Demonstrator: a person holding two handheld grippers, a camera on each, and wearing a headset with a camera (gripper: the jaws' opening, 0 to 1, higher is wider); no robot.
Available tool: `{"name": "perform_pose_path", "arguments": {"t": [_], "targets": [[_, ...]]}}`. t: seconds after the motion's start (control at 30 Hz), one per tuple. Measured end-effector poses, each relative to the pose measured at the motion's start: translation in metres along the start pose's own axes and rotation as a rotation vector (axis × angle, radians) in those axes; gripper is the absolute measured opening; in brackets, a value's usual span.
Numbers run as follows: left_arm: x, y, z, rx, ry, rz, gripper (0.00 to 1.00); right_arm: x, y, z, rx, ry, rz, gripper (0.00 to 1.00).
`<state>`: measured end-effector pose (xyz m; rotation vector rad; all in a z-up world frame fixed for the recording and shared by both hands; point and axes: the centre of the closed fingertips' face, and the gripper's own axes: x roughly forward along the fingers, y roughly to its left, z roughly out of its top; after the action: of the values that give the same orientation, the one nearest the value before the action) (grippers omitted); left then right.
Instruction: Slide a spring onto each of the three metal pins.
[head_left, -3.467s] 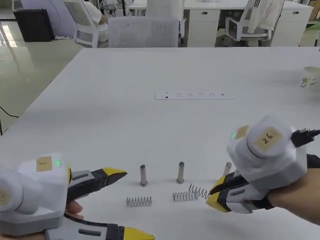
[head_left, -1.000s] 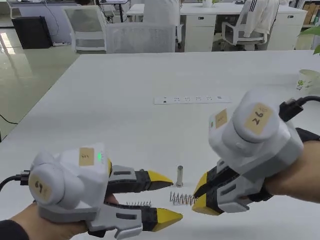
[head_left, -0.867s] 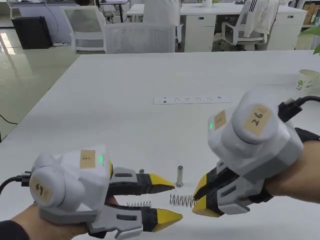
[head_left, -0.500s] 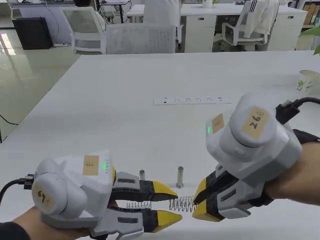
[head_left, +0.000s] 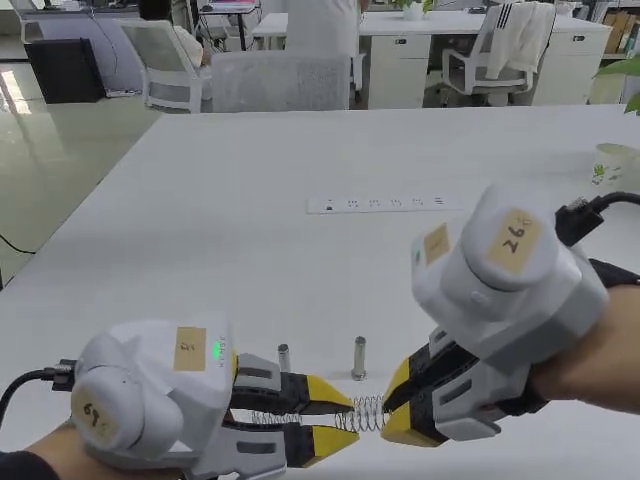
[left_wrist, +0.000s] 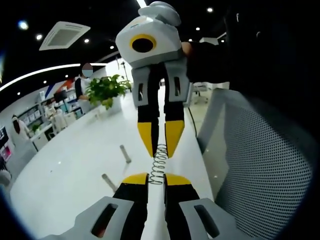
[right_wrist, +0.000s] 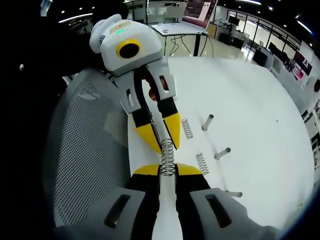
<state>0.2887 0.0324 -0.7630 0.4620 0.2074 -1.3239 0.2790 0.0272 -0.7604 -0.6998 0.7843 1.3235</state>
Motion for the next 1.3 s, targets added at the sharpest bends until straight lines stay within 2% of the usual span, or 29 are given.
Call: {"name": "perform_pose_path", "arguments": {"t": [0.2,0.33,0.8,1.03,1.17,1.3], "targets": [[-0.001,0.001,0.000,-0.005,-0.004,0.006,0.03,-0.004,0.001,0.008,-0.006,-0.025,-0.014,0.08],[0.000,0.000,0.000,-0.008,-0.002,0.003,0.03,-0.008,0.001,0.019,-0.010,-0.061,-0.015,0.08],[0.000,0.001,-0.001,-0.041,-0.011,0.007,0.03,-0.004,0.003,0.038,-0.066,-0.089,-0.030,0.08],[-0.001,0.002,-0.002,-0.075,-0.011,0.009,0.02,-0.003,0.002,0.038,-0.097,-0.081,-0.039,0.08],[0.000,0.001,-0.003,-0.074,-0.008,0.007,0.02,-0.002,0.003,0.037,-0.089,-0.081,-0.033,0.13],[0.000,0.001,-0.003,-0.076,-0.007,0.004,0.02,0.001,0.004,0.033,-0.091,-0.060,-0.026,0.12]]}}
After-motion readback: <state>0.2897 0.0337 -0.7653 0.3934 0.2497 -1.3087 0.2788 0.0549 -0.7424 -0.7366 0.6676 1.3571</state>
